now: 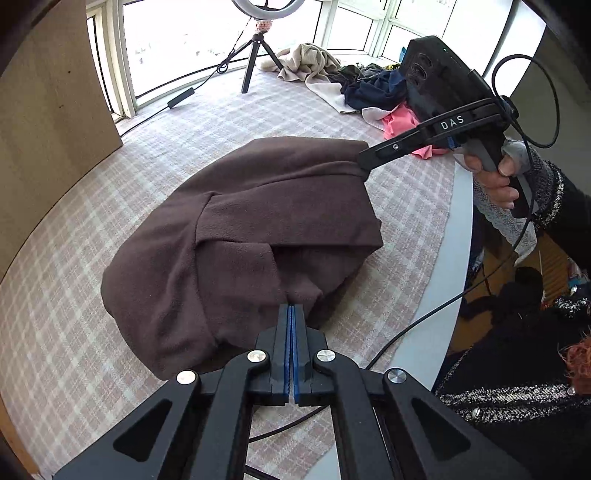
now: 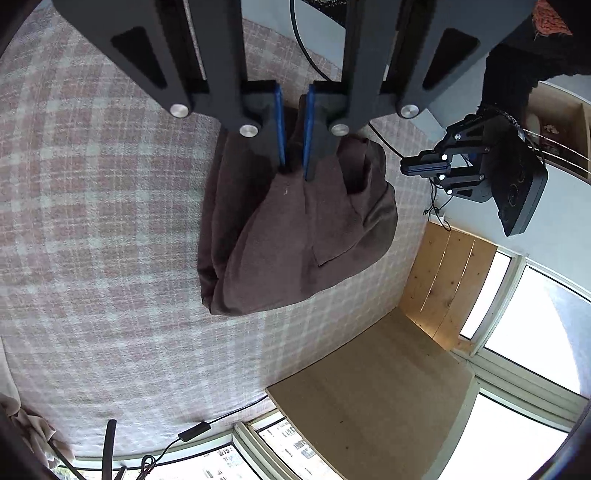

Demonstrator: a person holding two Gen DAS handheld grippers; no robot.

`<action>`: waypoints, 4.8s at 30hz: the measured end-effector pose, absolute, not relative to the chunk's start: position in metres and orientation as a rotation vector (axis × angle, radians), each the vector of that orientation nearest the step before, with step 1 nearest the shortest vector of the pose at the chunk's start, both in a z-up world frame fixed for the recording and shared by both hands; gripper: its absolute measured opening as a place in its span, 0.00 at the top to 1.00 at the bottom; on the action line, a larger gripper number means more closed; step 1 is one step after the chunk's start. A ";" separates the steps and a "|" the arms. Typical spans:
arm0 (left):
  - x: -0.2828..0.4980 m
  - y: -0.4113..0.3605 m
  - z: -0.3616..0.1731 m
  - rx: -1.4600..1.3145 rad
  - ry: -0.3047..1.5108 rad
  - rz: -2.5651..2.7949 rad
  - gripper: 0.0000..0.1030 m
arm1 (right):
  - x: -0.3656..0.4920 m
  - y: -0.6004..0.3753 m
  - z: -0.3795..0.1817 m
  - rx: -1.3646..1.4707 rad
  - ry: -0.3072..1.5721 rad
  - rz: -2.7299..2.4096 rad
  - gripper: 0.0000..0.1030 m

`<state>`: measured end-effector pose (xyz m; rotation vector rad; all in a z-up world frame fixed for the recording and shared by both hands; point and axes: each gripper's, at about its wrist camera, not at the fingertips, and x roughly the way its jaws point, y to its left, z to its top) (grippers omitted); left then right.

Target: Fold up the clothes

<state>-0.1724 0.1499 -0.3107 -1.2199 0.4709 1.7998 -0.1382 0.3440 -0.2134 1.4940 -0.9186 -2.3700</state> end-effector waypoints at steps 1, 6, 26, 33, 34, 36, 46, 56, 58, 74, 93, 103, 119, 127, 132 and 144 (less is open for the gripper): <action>-0.172 0.152 -0.326 -1.263 0.497 1.794 0.96 | -0.138 0.344 -0.225 1.582 -0.889 -2.369 0.90; -0.162 0.149 -0.331 -1.303 0.422 1.833 0.88 | -0.129 0.353 -0.242 1.686 -0.912 -2.341 0.80; -0.147 0.232 -0.337 -1.161 0.726 1.664 0.98 | -0.185 0.393 -0.206 1.495 -0.720 -2.597 0.50; -0.148 0.234 -0.380 -1.287 0.767 1.594 0.98 | -0.232 0.372 -0.229 1.537 -0.575 -2.585 0.79; -0.148 0.233 -0.376 -1.297 0.759 1.586 0.97 | -0.233 0.362 -0.232 1.575 -0.477 -2.577 0.80; -0.146 0.230 -0.361 -1.312 0.738 1.565 0.96 | -0.230 0.357 -0.231 1.590 -0.411 -2.558 0.79; -0.176 0.317 -0.302 -1.124 0.631 1.795 0.50 | -0.257 0.430 -0.255 1.551 -1.008 -2.337 0.77; -0.186 0.322 -0.366 -1.218 0.574 1.657 0.94 | -0.267 0.428 -0.261 1.537 -0.996 -2.332 0.96; -0.180 0.323 -0.368 -1.192 0.619 1.658 0.94 | -0.271 0.423 -0.254 1.657 -0.805 -2.472 0.95; -0.153 0.223 -0.304 -1.189 0.510 1.911 0.73 | -0.251 0.357 -0.173 1.505 -0.457 -2.487 0.66; -0.173 0.023 -0.333 -1.382 0.159 2.187 0.73 | -0.254 0.118 -0.196 1.533 0.222 -2.083 0.91; -0.204 0.056 -0.318 -1.217 -0.028 2.111 0.73 | -0.249 0.121 -0.218 1.675 -0.095 -1.898 0.88; -0.205 0.101 -0.380 -1.301 -0.001 2.009 0.71 | -0.365 0.126 -0.261 1.544 -0.008 -2.128 0.94; -0.196 0.090 -0.340 -1.304 -0.046 2.061 0.73 | -0.299 0.190 -0.202 1.485 -0.130 -2.290 0.90; -0.195 0.139 -0.344 -1.288 0.077 1.989 0.71 | -0.243 0.234 -0.231 1.610 -0.204 -2.355 0.81; -0.222 0.084 -0.334 -1.426 -0.045 2.175 0.54 | -0.192 0.338 -0.214 1.590 -0.521 -2.589 0.27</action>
